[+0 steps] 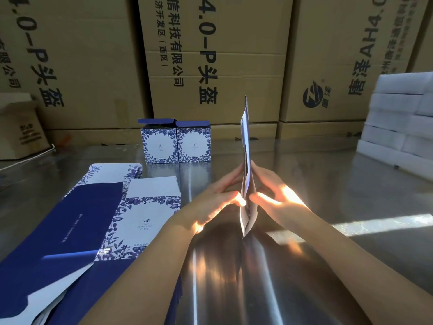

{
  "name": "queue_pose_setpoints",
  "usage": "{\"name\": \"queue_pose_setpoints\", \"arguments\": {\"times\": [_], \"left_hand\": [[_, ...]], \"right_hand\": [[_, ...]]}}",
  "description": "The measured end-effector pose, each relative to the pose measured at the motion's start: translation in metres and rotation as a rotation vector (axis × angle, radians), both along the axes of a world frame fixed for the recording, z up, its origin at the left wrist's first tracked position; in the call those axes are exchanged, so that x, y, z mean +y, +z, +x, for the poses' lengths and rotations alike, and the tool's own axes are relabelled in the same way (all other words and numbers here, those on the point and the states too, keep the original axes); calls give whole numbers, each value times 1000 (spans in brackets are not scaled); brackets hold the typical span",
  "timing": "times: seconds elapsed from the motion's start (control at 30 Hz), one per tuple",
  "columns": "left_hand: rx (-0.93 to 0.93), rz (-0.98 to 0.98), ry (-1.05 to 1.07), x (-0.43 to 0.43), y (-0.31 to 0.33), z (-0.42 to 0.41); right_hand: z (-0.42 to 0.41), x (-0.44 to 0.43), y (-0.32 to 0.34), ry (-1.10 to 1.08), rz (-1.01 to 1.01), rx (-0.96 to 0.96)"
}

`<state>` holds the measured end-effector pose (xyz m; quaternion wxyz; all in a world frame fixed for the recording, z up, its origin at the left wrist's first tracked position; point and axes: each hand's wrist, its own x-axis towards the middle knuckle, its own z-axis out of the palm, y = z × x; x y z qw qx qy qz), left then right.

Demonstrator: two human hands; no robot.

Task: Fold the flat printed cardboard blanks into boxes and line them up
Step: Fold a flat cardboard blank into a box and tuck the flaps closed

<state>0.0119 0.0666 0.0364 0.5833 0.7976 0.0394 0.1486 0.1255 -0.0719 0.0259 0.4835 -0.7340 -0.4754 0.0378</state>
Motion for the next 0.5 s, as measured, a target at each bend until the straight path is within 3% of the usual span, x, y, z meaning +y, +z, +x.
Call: {"name": "queue_pose_setpoints", "arguments": {"times": [0.13, 0.3, 0.5], "left_hand": [[-18, -28, 14, 1, 0, 1], [50, -213, 274, 7, -1, 8], [141, -186, 381, 12, -5, 12]], "right_hand": [[3, 1, -2, -10, 17, -30], [5, 2, -4, -74, 130, 8], [29, -1, -7, -205, 155, -91]]}}
